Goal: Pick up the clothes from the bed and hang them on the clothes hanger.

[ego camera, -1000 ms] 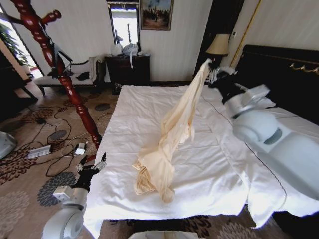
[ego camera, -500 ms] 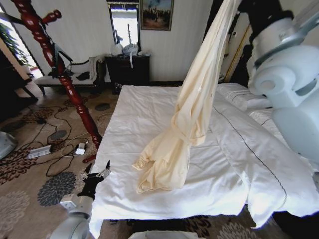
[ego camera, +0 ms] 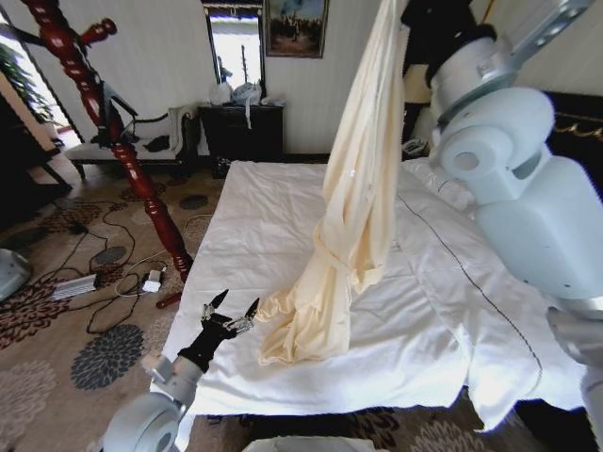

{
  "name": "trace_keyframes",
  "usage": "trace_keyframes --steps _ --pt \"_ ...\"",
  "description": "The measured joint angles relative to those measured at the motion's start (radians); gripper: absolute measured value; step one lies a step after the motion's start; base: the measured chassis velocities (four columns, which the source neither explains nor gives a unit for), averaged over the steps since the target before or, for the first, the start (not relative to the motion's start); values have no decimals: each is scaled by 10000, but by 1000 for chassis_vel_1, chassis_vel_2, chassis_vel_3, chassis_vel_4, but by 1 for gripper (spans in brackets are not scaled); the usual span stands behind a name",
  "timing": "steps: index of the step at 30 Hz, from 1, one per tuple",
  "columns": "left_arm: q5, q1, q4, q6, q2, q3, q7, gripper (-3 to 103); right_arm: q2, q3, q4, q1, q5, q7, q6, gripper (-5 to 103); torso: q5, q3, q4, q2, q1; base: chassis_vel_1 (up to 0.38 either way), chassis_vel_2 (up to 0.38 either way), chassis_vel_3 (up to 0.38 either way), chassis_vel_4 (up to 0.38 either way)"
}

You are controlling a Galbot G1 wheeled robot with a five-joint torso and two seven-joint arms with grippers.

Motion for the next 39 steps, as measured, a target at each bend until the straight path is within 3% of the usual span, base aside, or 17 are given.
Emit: trace_keyframes --steps 3,11,17,20,22,24,27,30,31,33,39 --pt "-250 -816 297 297 363 570 -21 100 1016 -474 -700 141 -269 -5 187 0 -5 1 11 0 0 0 0 0 0" --pt "-455 -2864 1619 601 705 2432 -413 100 2206 -966 -1783 393 -701 -46 362 0 1 2 1 0 0 0 0 0 0" --pt "-432 -5110 3557 475 296 3647 -606 100 3306 -1215 -2452 563 -888 -137 503 0 -2 2 2 -1 3 0 0 0 0" --pt "-505 -5624 3901 442 179 3936 -589 101 3572 -1281 -2597 628 -903 -137 511 0 1 1 2 0 2 0 0 0 0" --pt "-532 -5920 4173 398 9 4141 -506 94 3732 -1319 -2700 682 -909 -137 514 0 1 1 5 0 2 0 0 0 0" --pt "-532 -5989 4253 384 -69 4194 -486 94 3760 -1326 -2725 696 -912 -138 515 0 1 0 4 0 2 0 0 0 0" --pt "-453 -6192 4670 378 -729 4492 -410 79 3929 -1389 -2897 765 -954 -137 537 0 1 0 2 0 1 0 0 0 0" --pt "-305 -6190 4818 377 -964 4572 -375 74 3955 -1425 -2933 787 -961 -136 545 0 1 0 2 0 2 0 0 0 0" --pt "-162 -6141 4929 354 -1147 4621 -341 62 3965 -1460 -2951 811 -964 -137 549 0 1 0 2 -1 1 0 0 0 0" --pt "-106 -6100 4966 335 -1219 4630 -320 62 3968 -1468 -2952 827 -965 -137 550 0 2 1 2 0 1 0 0 0 0" --pt "-79 -5862 4781 290 -1252 4446 -237 36 3943 -1465 -2889 912 -951 -125 552 0 1 -1 3 0 -1 0 0 0 0"
